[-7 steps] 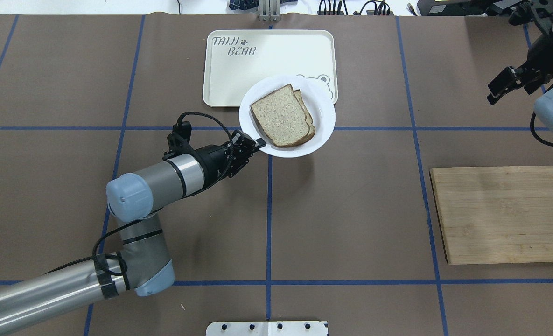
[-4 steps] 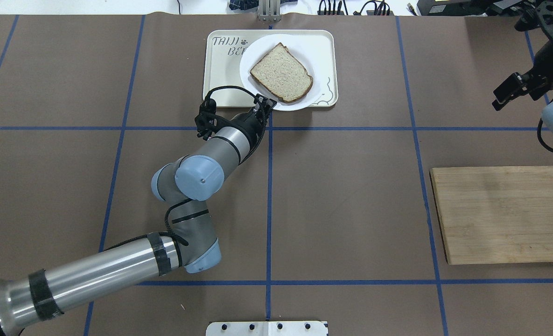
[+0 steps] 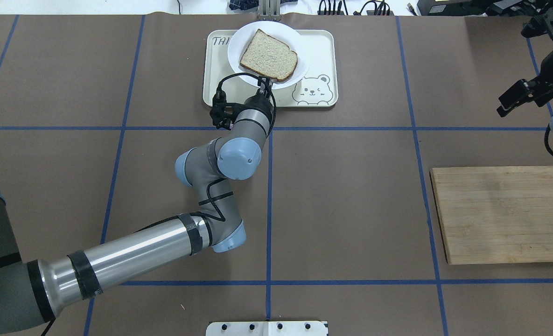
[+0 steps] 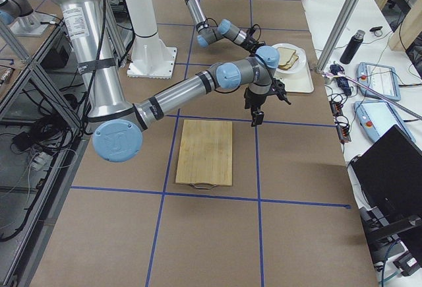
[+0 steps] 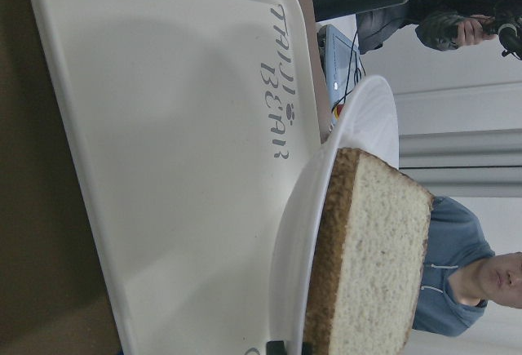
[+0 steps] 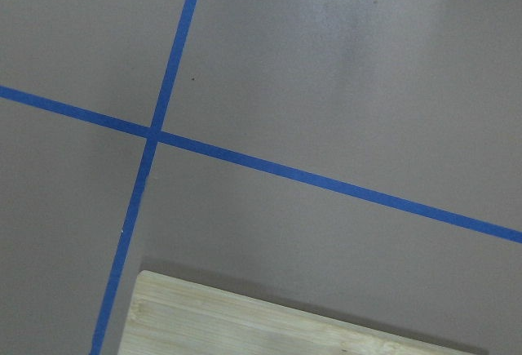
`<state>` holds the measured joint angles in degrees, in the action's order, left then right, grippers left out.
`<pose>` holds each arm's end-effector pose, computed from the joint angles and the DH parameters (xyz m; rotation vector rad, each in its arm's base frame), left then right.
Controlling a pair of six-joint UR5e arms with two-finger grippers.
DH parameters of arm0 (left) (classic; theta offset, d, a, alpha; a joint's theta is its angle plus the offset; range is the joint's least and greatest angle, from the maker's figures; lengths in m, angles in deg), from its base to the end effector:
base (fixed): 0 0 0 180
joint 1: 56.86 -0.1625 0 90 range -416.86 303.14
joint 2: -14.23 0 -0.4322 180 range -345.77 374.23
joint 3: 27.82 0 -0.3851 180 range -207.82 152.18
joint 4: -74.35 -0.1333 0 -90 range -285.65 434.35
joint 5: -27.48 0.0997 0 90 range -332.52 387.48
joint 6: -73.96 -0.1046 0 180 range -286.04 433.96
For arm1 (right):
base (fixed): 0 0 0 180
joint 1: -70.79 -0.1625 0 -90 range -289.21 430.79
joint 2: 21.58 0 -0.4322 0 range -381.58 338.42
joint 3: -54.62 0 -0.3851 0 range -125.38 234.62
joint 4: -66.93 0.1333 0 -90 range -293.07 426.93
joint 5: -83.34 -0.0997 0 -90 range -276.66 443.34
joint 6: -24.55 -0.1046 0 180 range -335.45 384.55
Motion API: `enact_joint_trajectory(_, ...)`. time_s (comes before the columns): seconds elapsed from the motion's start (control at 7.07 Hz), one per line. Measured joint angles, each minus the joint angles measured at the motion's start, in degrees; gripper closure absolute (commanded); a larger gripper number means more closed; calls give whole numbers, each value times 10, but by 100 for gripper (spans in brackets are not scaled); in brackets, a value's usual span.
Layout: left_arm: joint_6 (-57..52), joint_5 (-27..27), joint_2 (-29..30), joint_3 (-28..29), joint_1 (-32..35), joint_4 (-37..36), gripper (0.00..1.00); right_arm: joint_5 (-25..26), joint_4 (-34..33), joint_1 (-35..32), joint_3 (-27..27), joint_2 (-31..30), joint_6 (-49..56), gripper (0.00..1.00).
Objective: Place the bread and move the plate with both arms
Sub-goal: 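Grip the plate rim with the left gripper and slide it onto the tray, then release the plate rim and lift the left gripper off the tray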
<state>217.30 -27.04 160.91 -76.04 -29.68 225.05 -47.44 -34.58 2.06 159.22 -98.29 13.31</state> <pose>0.6592 -0.5566 0.2255 0.2528 1.5382 -1.5524 -0.1418 -0.5433 0.4509 0.0651 -0.7572 -0.2683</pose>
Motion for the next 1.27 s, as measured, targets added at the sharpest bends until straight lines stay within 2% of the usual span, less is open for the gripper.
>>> enact_joint_trajectory(0.14, 11, -1, 6, 9, 1, -2, 33, 0, 0, 0, -1, 0, 0, 0)
enact_joint_trajectory(0.28, 15, -1, 9, 13, 2, -2, 16, 0, 0, 0, -2, 0, 0, 0)
enact_joint_trajectory(0.42, 16, -3, 10, 14, 2, -2, 15, 0, 0, 0, -3, 0, 0, 0)
enact_joint_trajectory(0.71, 15, -11, 10, 6, 5, -2, 4, 1, 0, 0, -4, 0, 0, 0)
enact_joint_trajectory(0.85, 11, -21, 10, -12, 9, -3, 3, 1, 0, 1, -5, 0, 0, 0)
enact_joint_trajectory(1.13, -20, -50, -13, -84, 18, -8, 4, 2, 0, 2, -11, 3, 1, 0)
enact_joint_trajectory(1.27, -38, -66, -46, -138, 20, -11, 5, 2, 1, 3, -15, 4, 1, 0)
